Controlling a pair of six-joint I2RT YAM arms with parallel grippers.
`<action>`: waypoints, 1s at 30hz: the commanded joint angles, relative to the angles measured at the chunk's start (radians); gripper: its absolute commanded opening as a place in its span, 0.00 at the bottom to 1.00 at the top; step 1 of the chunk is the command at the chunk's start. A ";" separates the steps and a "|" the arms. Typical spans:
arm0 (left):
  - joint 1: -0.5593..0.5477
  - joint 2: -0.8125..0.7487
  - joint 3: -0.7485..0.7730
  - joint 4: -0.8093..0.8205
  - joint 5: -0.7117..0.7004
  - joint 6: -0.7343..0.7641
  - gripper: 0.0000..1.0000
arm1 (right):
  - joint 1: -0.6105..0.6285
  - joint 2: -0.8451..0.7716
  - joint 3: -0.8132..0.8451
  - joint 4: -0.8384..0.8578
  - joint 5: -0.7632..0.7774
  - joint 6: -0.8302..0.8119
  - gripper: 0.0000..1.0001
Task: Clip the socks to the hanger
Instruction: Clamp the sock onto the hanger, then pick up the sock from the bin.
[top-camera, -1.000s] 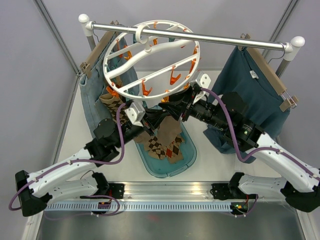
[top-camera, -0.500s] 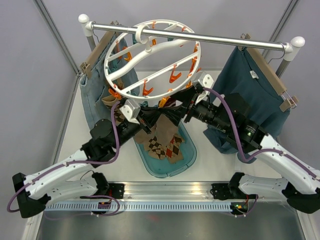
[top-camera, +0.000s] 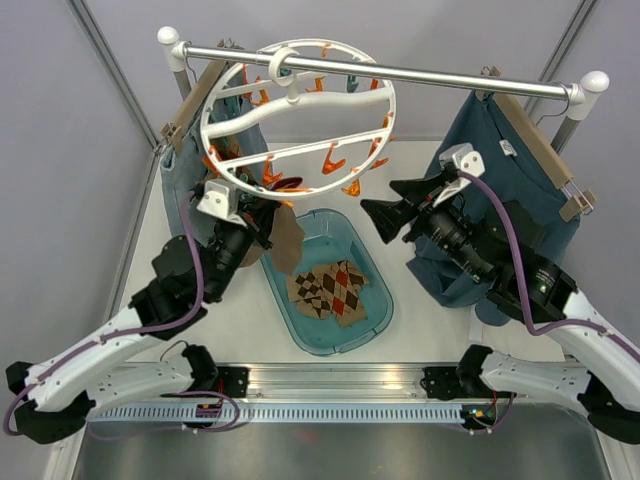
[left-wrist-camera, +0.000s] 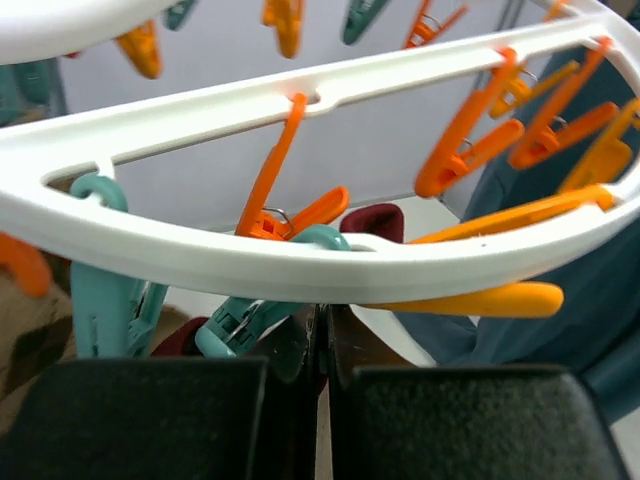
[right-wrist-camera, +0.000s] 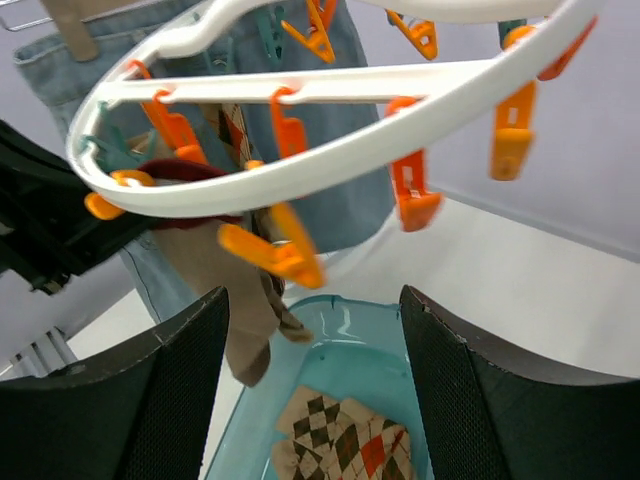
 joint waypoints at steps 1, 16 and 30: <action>0.000 -0.026 0.074 -0.089 -0.138 -0.025 0.03 | 0.005 -0.004 -0.016 -0.058 0.113 0.031 0.75; 0.001 0.046 0.149 -0.083 -0.576 0.150 0.02 | 0.011 0.059 -0.264 -0.058 0.117 0.129 0.70; 0.023 0.078 0.164 -0.072 -0.633 0.173 0.06 | 0.127 0.253 -0.496 0.059 0.101 0.197 0.63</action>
